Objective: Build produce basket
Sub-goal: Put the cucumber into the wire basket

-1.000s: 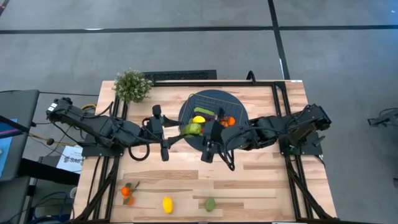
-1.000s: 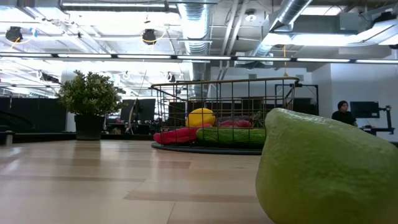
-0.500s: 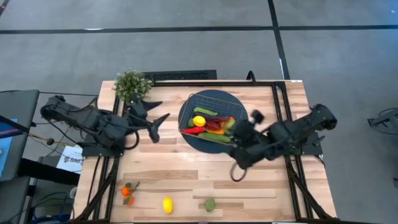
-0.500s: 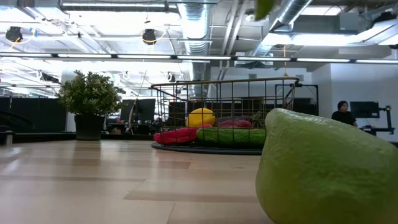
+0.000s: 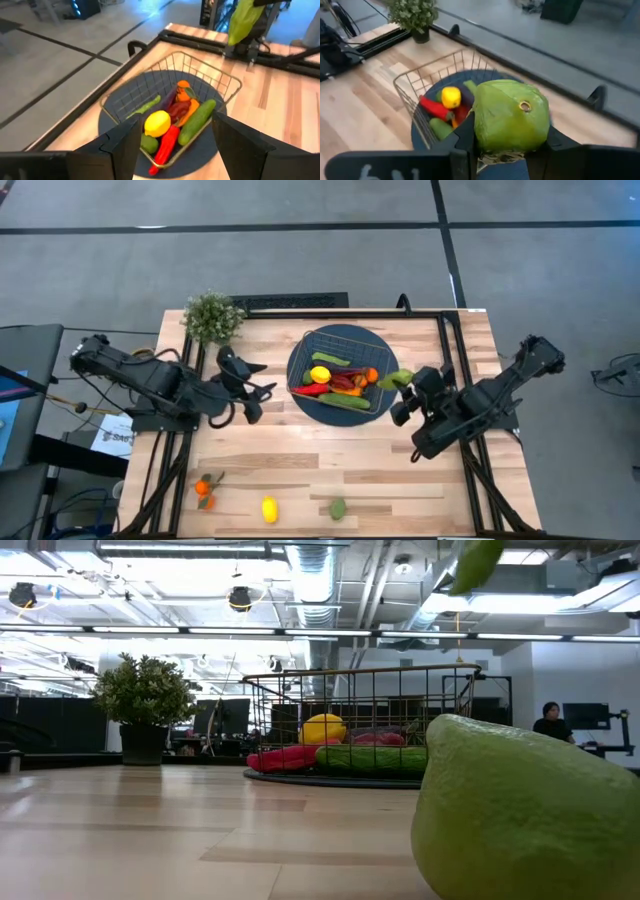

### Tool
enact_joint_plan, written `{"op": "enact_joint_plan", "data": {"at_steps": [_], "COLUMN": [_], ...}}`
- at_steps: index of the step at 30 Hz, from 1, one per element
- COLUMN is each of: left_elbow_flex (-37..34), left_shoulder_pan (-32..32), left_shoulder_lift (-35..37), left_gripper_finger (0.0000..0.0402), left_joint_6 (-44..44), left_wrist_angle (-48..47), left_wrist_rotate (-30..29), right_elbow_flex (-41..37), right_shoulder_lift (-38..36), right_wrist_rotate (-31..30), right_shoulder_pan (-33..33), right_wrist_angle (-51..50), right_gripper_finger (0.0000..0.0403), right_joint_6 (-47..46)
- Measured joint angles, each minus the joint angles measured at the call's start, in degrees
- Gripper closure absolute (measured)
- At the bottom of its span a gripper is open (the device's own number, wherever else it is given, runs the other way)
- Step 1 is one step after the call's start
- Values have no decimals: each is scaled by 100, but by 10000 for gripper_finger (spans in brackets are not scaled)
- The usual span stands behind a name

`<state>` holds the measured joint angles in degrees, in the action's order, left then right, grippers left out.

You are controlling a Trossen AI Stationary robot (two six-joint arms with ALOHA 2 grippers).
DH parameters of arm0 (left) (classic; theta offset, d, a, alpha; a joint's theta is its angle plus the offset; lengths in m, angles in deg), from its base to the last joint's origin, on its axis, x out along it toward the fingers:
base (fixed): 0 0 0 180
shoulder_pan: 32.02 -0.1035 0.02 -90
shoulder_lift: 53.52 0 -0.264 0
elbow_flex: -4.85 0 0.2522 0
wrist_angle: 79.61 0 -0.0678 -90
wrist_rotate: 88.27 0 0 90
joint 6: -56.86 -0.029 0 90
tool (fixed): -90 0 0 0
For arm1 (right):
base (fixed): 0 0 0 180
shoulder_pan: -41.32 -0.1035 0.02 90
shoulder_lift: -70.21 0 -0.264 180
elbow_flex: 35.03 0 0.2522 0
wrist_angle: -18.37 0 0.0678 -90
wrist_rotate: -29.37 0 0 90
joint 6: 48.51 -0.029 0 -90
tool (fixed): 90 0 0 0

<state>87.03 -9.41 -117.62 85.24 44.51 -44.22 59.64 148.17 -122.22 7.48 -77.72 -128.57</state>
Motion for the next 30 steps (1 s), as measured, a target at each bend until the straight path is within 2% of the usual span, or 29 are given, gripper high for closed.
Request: {"op": "enact_joint_plan", "data": {"at_steps": [4,7,12,16,19,24,30], "left_elbow_flex": [-4,-4,-6,-6,-6,-6,-6], "left_shoulder_pan": [2,2,2,-11,-11,-11,-13], "left_shoulder_lift": [-211,-298,-344,-343,-343,-343,-343], "left_gripper_finger": [176,176,176,176,176,176,176], "left_joint_6": [-1,-17,-13,-15,-13,-2,-168], "left_wrist_angle": [230,503,877,1053,1104,1227,1235], "left_wrist_rotate": [122,132,111,89,73,69,58], "right_elbow_flex": [-1208,-2027,-3183,-3826,-4049,-4145,-4152], "right_shoulder_lift": [-445,-762,-1246,-1633,-1879,-2019,-1616], "right_wrist_rotate": [62,336,1188,2133,2782,3663,4753], "right_shoulder_pan": [-56,6,448,1112,1727,2659,3323], "right_wrist_angle": [1422,2816,5336,7044,7505,7533,8068], "right_gripper_finger": [284,284,284,284,284,284,284], "right_joint_6": [-233,205,1712,3106,3756,4278,4456]}}
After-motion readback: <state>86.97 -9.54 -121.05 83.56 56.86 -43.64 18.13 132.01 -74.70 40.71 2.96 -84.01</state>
